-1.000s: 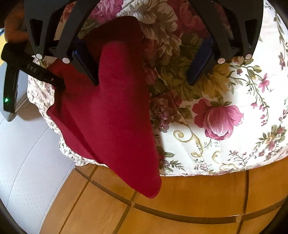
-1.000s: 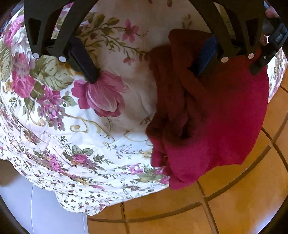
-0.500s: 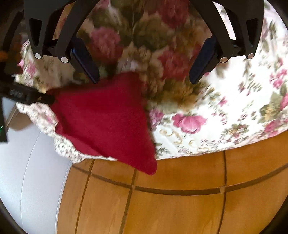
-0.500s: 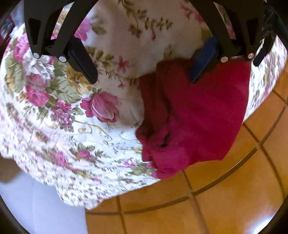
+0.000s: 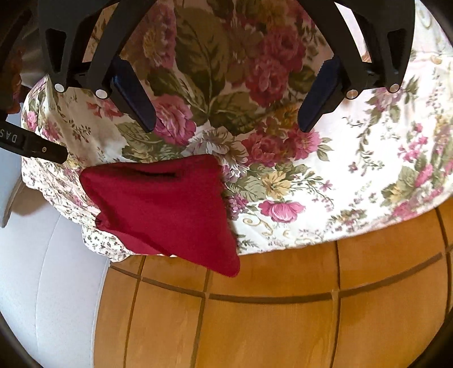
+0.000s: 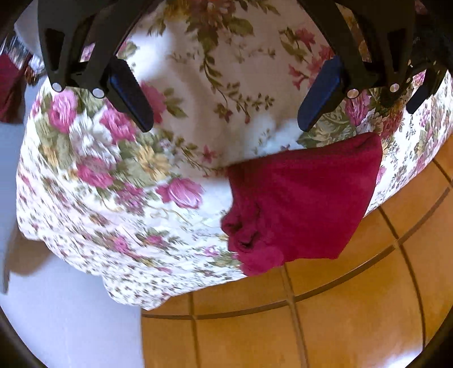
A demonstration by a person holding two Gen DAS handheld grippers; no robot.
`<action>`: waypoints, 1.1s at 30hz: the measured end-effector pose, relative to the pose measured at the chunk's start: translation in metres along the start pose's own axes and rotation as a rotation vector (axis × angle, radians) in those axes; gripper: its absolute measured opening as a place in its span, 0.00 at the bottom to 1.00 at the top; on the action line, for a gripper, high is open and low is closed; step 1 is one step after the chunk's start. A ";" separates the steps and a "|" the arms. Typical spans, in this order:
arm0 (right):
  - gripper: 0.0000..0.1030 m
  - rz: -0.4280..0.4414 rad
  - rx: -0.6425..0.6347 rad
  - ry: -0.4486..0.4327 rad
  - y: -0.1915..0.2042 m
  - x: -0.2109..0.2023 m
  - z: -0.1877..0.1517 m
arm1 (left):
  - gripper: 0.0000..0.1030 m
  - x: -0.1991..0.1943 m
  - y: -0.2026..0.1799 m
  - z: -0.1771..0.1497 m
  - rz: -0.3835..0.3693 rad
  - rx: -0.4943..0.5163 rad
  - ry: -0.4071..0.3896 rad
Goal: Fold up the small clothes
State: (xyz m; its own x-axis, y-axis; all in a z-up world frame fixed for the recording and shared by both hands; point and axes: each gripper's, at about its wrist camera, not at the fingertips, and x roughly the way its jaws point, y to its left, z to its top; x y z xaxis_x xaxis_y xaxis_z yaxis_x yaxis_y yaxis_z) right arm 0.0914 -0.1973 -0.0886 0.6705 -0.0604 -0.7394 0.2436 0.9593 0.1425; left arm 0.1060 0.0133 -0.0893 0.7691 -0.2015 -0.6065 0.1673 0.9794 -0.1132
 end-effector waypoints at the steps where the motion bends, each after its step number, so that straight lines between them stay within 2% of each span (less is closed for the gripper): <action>1: 0.98 0.001 0.010 0.000 -0.001 -0.002 -0.003 | 0.96 -0.005 -0.003 -0.002 0.009 0.013 -0.012; 6: 0.98 0.015 0.014 -0.036 0.002 -0.017 -0.011 | 0.96 -0.019 -0.013 -0.010 0.052 0.077 -0.012; 12: 0.98 0.048 -0.021 -0.105 0.016 -0.037 -0.018 | 0.96 -0.035 -0.010 -0.011 0.069 0.043 0.005; 14: 0.98 0.058 -0.039 -0.120 0.021 -0.043 -0.022 | 0.96 -0.041 -0.008 -0.011 0.072 0.027 -0.005; 17: 0.98 0.060 -0.070 -0.138 0.029 -0.051 -0.027 | 0.96 -0.054 -0.009 -0.012 0.119 0.024 -0.059; 22: 0.98 0.061 -0.102 -0.164 0.039 -0.061 -0.036 | 0.96 -0.068 -0.017 -0.009 0.156 0.062 -0.099; 28: 0.98 0.049 -0.115 -0.200 0.043 -0.070 -0.039 | 0.96 -0.077 -0.020 -0.003 0.156 0.060 -0.102; 33: 0.98 0.054 -0.095 -0.194 0.038 -0.069 -0.037 | 0.96 -0.079 -0.018 -0.001 0.165 0.051 -0.101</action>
State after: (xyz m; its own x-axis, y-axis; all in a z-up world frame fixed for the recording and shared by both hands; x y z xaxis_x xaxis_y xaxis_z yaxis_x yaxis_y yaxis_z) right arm 0.0283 -0.1465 -0.0571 0.8051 -0.0513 -0.5910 0.1427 0.9837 0.1090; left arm 0.0419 0.0120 -0.0402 0.8460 -0.0411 -0.5315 0.0631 0.9977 0.0233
